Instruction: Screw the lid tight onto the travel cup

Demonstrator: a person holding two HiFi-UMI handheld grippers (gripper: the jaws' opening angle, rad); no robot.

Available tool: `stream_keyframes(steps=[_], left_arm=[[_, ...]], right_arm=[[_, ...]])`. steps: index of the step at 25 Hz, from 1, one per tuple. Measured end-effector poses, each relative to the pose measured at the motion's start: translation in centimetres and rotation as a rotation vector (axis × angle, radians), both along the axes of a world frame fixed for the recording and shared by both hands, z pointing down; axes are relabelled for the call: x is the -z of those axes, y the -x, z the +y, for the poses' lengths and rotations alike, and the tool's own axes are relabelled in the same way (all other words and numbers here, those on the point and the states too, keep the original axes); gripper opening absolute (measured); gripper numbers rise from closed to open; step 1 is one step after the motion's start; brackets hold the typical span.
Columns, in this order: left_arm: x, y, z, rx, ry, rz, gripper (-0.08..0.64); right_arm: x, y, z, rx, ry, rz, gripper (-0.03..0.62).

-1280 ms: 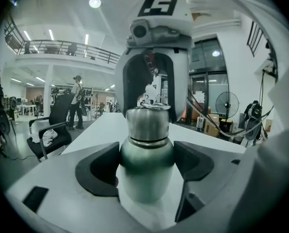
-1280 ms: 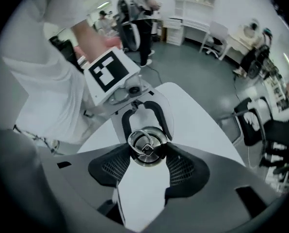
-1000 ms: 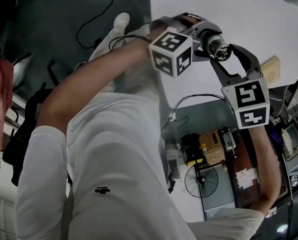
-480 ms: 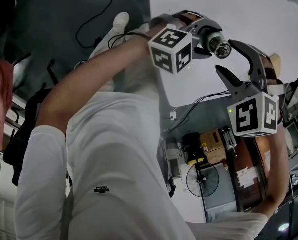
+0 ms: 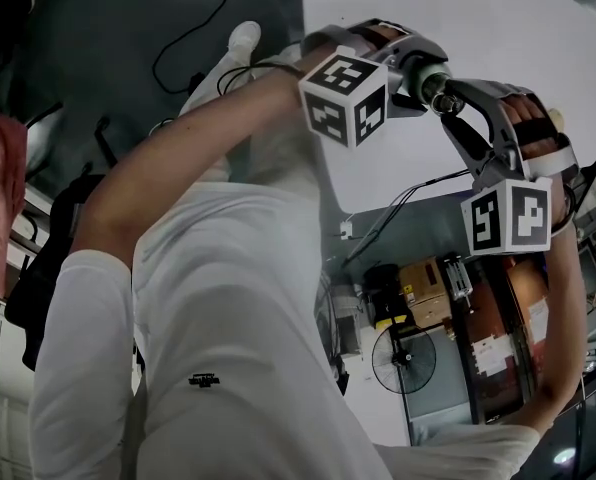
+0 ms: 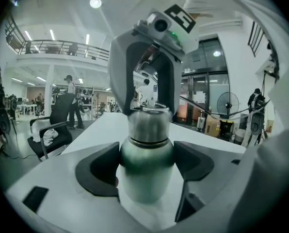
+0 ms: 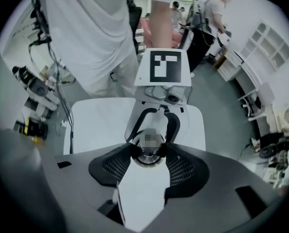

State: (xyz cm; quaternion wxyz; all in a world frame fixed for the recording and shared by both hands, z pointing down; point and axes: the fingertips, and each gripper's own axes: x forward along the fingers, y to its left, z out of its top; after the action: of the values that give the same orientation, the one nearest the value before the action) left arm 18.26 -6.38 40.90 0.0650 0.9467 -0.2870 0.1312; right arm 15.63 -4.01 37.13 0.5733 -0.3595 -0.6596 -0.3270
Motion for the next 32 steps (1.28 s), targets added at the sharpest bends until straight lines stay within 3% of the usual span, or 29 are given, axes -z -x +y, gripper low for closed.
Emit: stream_keyframes(steps=[6,12,14,17,18,20,22,30,32], left_arm=[[0.2,0.1,0.1,-0.001,0.0,0.0,0.336],[0.2,0.1,0.1,0.004,0.0,-0.006,0.336],[0.2,0.1,0.1,0.004,0.001,-0.008,0.336],[0.1,0.2,0.1,0.005,0.003,-0.008,0.336],[0.1,0.1,0.1,0.005,0.003,-0.007,0.336],[0.1,0.1,0.1,0.004,0.002,-0.005,0.336],[0.1,0.1,0.2,0.002,0.0,-0.003,0.336],[0.2,0.0,0.1,-0.003,0.001,-0.002,0.336],[0.1,0.1,0.1,-0.003,0.001,-0.001,0.336]], right_arm=[[0.3,0.7,-0.6,-0.431,0.053,0.003,0.221],[0.2,0.7,-1.3,-0.903,0.033,-0.008,0.221],[0.1,0.7,-1.3,-0.98,0.028,-0.015,0.221],[-0.2,0.7,-1.2,-1.015,0.055,-0.001,0.236],[-0.3,0.6,-1.2,-1.018,0.068,0.006,0.275],[0.2,0.7,-1.3,-0.988,0.073,-0.004,0.29],[1.1,1.3,-1.2,-0.9,0.07,-0.041,0.295],[3.0,2.1,0.6,-0.38,0.078,-0.01,0.295],[2.6,1.8,0.7,-0.19,0.029,0.005,0.295]])
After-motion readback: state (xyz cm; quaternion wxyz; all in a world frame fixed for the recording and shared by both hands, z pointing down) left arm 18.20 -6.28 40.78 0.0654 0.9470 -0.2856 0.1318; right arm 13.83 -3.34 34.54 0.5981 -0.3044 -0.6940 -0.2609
